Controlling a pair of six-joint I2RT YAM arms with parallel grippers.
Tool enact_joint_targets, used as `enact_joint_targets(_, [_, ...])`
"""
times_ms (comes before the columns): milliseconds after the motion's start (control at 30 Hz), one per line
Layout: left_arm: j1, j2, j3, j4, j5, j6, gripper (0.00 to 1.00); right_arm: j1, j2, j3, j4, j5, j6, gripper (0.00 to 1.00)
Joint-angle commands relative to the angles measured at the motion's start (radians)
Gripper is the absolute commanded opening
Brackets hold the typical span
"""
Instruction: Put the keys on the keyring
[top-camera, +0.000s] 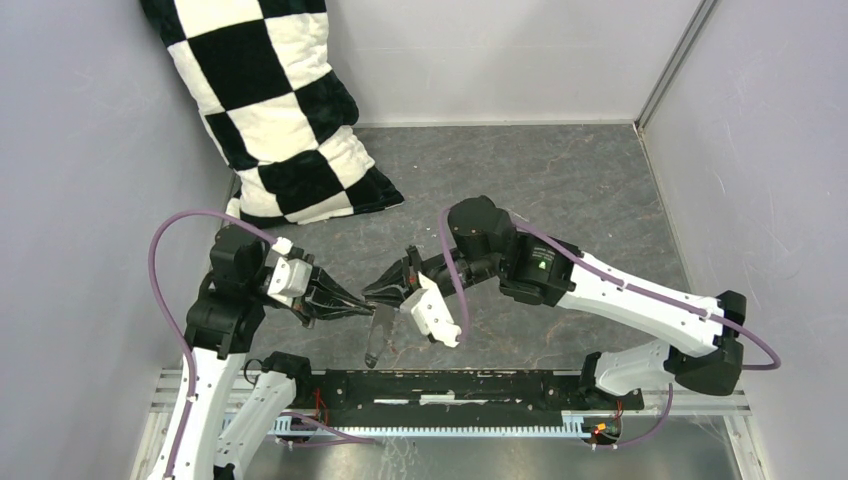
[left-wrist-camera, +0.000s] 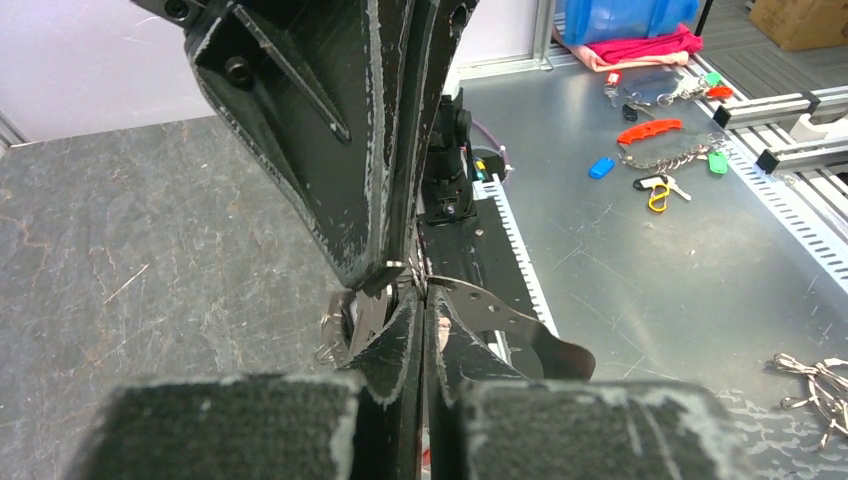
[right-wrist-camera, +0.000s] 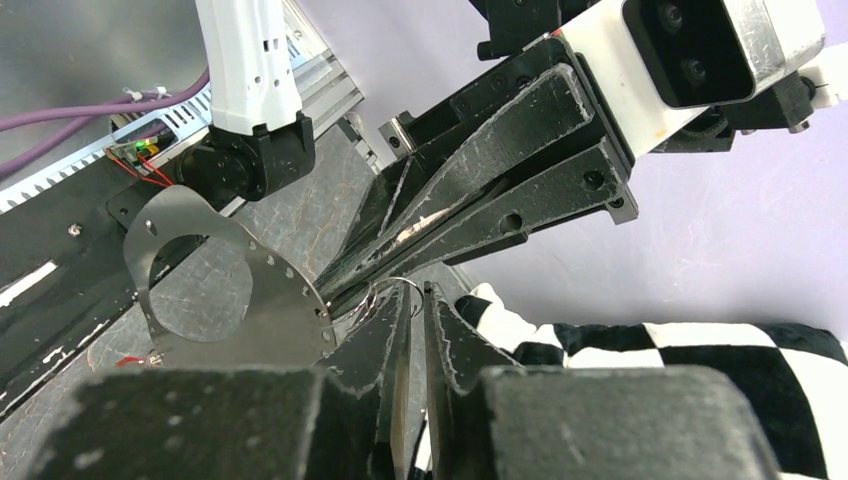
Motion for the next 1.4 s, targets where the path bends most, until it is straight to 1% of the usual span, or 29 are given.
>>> enact_joint_targets(0, [-0.006, 0.005, -0.005, 0.007, 0.100, 0.051, 0.02, 0.002, 0.037, 0.079, 0.020, -0.024, 0.009, 0.16])
enact_joint_targets(100, [-0.006, 0.007, -0.006, 0.006, 0.109, 0.062, 0.02, 0.001, 0.058, 0.098, 0.013, -0.017, 0.022, 0.23])
enact_joint_targets(167, [-0.006, 0.005, -0.006, 0.005, 0.110, 0.067, 0.02, 0.001, 0.070, 0.112, 0.000, -0.007, 0.026, 0.26])
enact_joint_targets(367, [-0.006, -0.010, -0.013, 0.005, 0.104, 0.069, 0.02, 0.002, 0.106, 0.211, -0.136, 0.040, -0.022, 0.28])
enact_joint_targets(500, [-0.006, -0.009, -0.006, 0.003, 0.107, 0.077, 0.02, 0.001, 0.145, 0.293, -0.288, 0.064, -0.103, 0.29])
enact_joint_targets(633, [-0.006, -0.013, 0.000, 0.001, 0.107, 0.080, 0.02, 0.001, 0.189, 0.363, -0.374, 0.083, -0.104, 0.29])
enact_joint_targets(767, [-0.006, -0.018, 0.000, 0.002, 0.106, 0.088, 0.02, 0.003, 0.219, 0.383, -0.387, 0.093, -0.075, 0.30])
enact_joint_targets(833, [-0.006, -0.019, 0.002, -0.001, 0.105, 0.096, 0.02, 0.002, 0.235, 0.397, -0.407, 0.094, -0.068, 0.32])
enact_joint_targets(1033, [-0.006, -0.011, 0.028, -0.063, 0.093, 0.173, 0.02, 0.003, 0.239, 0.378, -0.421, 0.116, -0.047, 0.35])
enact_joint_targets(1233, [-0.006, -0.003, 0.055, -0.085, 0.089, 0.219, 0.02, 0.001, 0.250, 0.354, -0.385, 0.120, 0.005, 0.34])
enact_joint_targets(1367, [-0.006, -0.006, 0.071, -0.096, 0.074, 0.240, 0.02, -0.005, 0.213, 0.304, -0.293, 0.113, 0.088, 0.36])
